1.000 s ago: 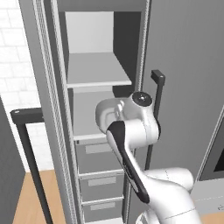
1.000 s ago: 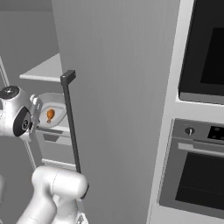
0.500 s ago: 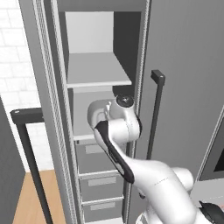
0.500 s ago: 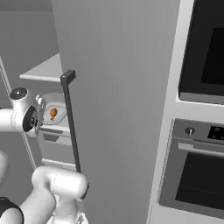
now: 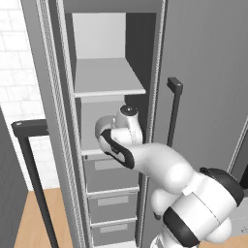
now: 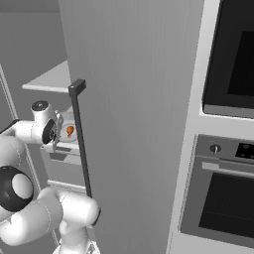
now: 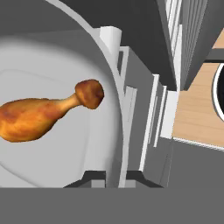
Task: Take the meat container that has the chicken drumstick and place it on the second highest rack of the freezer. Then take the vegetable container that has the avocado and corn and place it on the highest rack of the freezer.
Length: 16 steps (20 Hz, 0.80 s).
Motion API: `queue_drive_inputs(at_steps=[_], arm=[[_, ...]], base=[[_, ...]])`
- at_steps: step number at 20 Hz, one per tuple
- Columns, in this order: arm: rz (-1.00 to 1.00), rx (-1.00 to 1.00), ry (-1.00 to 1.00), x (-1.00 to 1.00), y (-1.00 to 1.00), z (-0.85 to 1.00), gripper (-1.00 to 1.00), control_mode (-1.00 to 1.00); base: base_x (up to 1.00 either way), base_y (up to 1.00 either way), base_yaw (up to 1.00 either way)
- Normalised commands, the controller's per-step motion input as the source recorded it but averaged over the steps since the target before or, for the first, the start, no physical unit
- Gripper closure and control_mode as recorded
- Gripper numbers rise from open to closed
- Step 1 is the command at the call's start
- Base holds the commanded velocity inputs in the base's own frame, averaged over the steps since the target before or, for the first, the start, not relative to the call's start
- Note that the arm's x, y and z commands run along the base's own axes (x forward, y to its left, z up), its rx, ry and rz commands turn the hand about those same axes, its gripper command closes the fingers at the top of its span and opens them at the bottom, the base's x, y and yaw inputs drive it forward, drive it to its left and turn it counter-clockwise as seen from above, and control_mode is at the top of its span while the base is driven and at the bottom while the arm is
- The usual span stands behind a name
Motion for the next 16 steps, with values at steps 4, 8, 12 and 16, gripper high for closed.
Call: queue_drive_inputs(at_steps=[4, 8, 12, 16], arm=[[0.00, -0.11, 0.10, 0.85, 0.41, -0.51, 1.00, -1.00], [0.00, -0.07, 0.04, 0.81, 0.24, -0.39, 1.00, -1.00], [0.00, -0.02, 0.00, 0.77, 0.04, -0.02, 1.00, -1.00], [0.00, 0.00, -0.01, 0.28, 0.00, 0.00, -1.00, -1.00]], base=[[0.00, 0.00, 0.00], [0.00, 0.00, 0.00], [0.00, 0.00, 0.00], [0.00, 0.00, 0.00]])
